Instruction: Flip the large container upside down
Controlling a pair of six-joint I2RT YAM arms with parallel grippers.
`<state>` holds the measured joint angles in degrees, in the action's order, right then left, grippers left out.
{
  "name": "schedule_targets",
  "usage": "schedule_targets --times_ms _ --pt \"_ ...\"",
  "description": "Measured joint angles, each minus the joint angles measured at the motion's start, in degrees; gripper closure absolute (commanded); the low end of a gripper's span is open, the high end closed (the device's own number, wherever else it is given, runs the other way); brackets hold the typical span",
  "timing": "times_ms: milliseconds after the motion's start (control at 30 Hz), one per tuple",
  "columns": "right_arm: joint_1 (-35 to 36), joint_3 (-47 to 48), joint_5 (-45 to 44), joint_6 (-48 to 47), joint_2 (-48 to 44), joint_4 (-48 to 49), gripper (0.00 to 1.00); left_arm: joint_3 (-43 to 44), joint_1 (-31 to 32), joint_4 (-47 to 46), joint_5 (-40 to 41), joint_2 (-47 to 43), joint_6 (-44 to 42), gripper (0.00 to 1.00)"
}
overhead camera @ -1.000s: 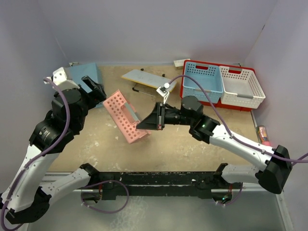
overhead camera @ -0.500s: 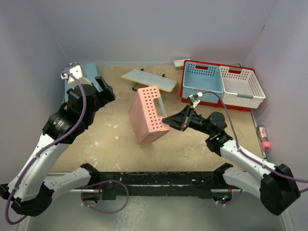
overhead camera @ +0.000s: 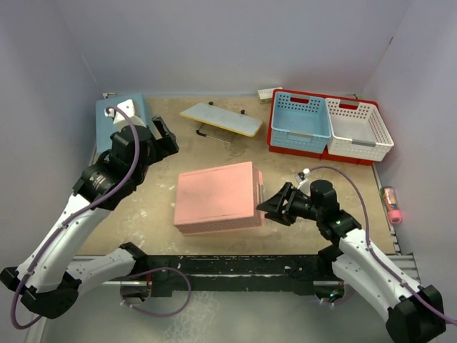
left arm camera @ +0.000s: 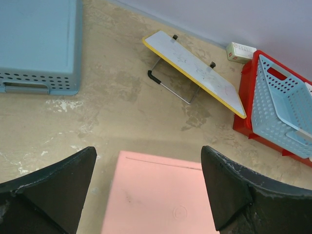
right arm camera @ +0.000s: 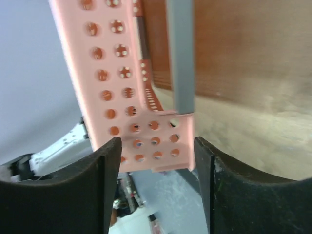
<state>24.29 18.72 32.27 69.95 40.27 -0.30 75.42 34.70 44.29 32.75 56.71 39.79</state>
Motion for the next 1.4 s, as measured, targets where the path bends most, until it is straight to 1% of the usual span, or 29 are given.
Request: schedule_targets --times_ms 67,167,433,600,733,767,833,900,967,1000,1200,1400 --pt "0.0 1.1 -1.5 -3.7 -0.7 -5.6 0.25 -0.8 0.0 -0.5 -0.4 0.1 0.0 0.15" --pt "0.0 3.7 -3.9 -9.2 0.3 -12.0 0.19 -1.9 0.0 -1.2 -1.3 0.9 -0.1 0.15" --pt "0.0 13.1 -12.8 -25.6 7.8 -24.3 0.14 -4.7 0.0 -1.4 -2.1 3.8 -0.1 0.14" --pt "0.0 16.2 -14.6 -34.4 10.8 -26.1 0.14 -7.6 0.0 -1.2 -0.9 4.1 0.6 0.13" --pt "0.0 16.2 -11.5 -38.6 12.3 -26.1 0.13 -10.0 -0.7 -1.1 0.4 7.0 1.8 0.13" --pt "0.0 16.2 -10.7 -39.1 12.4 -25.9 0.13 -10.6 -1.4 -1.6 -0.1 8.0 1.8 0.13" --pt "0.0 16.2 -8.6 -39.9 12.5 -25.5 0.13 -12.8 -6.1 -3.9 -5.0 10.1 1.6 0.13" --pt "0.0 16.2 -7.3 -40.2 12.5 -25.0 0.13 -15.1 -13.8 -6.7 -10.1 12.8 1.4 0.13" --pt "0.0 16.2 -7.1 -40.2 12.5 -24.7 0.13 -15.7 -19.3 -8.3 -12.8 16.7 1.0 0.13" --pt "0.0 16.2 -7.1 -40.2 12.4 -24.6 0.13 -15.7 -20.5 -9.4 -13.5 18.4 0.9 0.13" --pt "0.0 16.2 -7.4 -40.2 12.3 -23.7 0.13 -8.4 -21.2 -13.6 -17.5 34.1 -2.0 0.13" --pt "0.0 17.6 -7.8 -40.9 12.3 -24.8 0.13 1.7 -25.5 -17.6 -24.1 47.7 -4.5 0.14"
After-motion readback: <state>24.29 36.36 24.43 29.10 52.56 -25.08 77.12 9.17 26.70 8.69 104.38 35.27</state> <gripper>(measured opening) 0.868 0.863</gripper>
